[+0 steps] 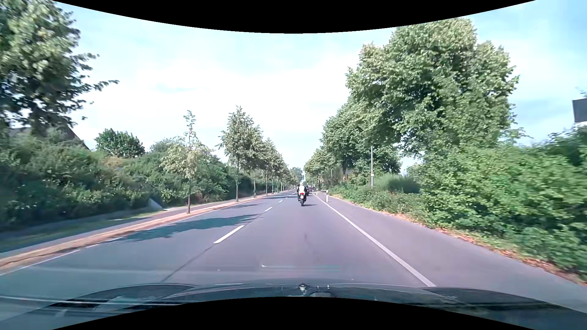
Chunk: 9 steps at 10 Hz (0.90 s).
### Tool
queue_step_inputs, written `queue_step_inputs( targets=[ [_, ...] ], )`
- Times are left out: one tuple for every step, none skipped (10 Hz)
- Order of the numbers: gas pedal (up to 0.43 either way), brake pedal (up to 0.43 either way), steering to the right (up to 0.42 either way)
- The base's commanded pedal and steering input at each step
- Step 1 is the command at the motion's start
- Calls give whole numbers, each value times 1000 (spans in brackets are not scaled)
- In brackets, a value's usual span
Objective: Follow the waypoints while adhering to traffic rules and regulations
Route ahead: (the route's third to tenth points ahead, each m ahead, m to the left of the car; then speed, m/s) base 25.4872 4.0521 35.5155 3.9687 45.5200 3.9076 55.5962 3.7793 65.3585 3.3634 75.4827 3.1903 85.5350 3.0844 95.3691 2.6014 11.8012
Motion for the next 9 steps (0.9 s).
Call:
queue_step_inputs(
  targets=[
    [150, 0, -2],
    [150, 0, -2],
    [150, 0, -2],
    [150, 0, -2],
    [150, 0, -2],
    [150, 0, -2],
    [150, 0, -2],
    [150, 0, -2],
    [150, 0, -2]
  ],
)
